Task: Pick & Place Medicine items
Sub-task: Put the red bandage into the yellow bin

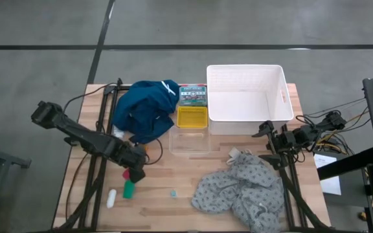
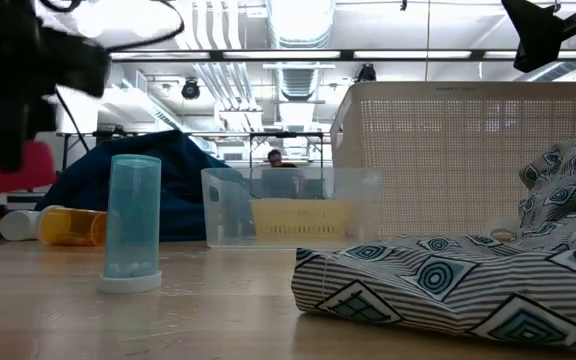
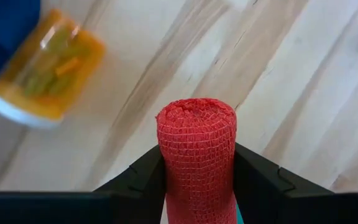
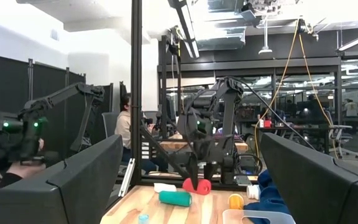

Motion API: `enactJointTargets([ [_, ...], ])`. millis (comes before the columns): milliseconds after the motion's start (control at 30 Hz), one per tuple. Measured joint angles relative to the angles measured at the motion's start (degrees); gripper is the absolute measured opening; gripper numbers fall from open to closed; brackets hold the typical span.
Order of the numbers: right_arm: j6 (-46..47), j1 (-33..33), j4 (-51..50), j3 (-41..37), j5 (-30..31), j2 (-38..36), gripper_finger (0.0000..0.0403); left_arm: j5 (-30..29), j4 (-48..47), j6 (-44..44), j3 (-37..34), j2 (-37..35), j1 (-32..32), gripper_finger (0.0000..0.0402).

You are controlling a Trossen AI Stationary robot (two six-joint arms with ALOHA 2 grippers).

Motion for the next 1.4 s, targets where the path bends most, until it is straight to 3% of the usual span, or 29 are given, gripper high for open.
enactJointTargets([
  [500,0.0,0.0,0.0,0.0,0.0,0.0,0.0380,-3.1,2.2,20.0,8.2,0.0,7.5,0.0158],
  [867,0.0,0.0,0.0,0.0,0.0,-0.1,0.0380,-3.0,6.0,33.6,12.9,0.0,18.1,0.0157],
  [1167,0.0,0.0,0.0,0.0,0.0,-0.1,0.0380,-2.6,13.7,45.4,15.4,0.0,25.1,0.0157],
  [1400,0.0,0.0,0.0,0.0,0.0,0.0,0.0380,-1.3,19.7,49.6,15.7,0.2,32.3,0.0157],
])
